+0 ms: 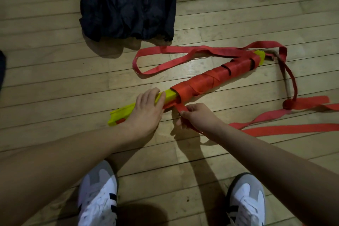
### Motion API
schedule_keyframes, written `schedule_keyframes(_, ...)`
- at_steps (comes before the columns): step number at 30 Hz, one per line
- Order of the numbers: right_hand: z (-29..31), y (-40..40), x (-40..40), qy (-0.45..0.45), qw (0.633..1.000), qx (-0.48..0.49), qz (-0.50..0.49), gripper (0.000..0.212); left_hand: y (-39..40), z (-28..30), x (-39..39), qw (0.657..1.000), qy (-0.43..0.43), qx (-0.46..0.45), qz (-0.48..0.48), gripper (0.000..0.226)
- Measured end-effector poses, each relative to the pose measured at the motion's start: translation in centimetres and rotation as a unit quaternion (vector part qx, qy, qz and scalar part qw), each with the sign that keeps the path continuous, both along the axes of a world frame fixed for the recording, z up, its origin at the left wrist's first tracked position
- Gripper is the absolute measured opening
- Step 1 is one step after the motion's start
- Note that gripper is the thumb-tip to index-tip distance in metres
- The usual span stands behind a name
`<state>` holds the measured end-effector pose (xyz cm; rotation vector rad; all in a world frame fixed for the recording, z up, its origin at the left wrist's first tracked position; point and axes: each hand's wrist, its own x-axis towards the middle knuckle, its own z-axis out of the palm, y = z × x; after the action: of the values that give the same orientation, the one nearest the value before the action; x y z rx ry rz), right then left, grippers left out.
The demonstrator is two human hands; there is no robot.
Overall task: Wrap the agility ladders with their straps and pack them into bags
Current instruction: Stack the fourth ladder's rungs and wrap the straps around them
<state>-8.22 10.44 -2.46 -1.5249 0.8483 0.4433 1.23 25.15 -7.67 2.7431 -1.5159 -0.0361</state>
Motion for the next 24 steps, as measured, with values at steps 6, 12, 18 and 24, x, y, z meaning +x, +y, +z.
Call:
schedule_keyframes(6, 0.0, 0.1, -1.2, 0.029, 0.999, 0.016, -0.012, 0.015, 0.1, 1.0, -1.0, 0.997, 0.054, 0.049, -0.024, 0.058)
schedule_keyframes(12, -0.1, -0.4, -2.1, 0.029, 0.996, 0.059, -0.064, 0.015, -1.9, 2.0, -1.2, 0.988, 0.093, 0.077, 0.097, 0.051)
schedule_keyframes(18, 0.7, -1.1, -1.6, 0.033, 0.998, 0.043, -0.044, 0.015, -3.8, 3.1, 1.4, 0.981, 0.074, 0.139, 0.11, 0.041)
schedule_keyframes(24, 1.4, -1.6, -0.7, 0.065, 0.989, 0.107, -0.082, 0.023, -3.8, 3.4, 2.3, 0.992, -0.003, 0.126, 0.03, 0.045)
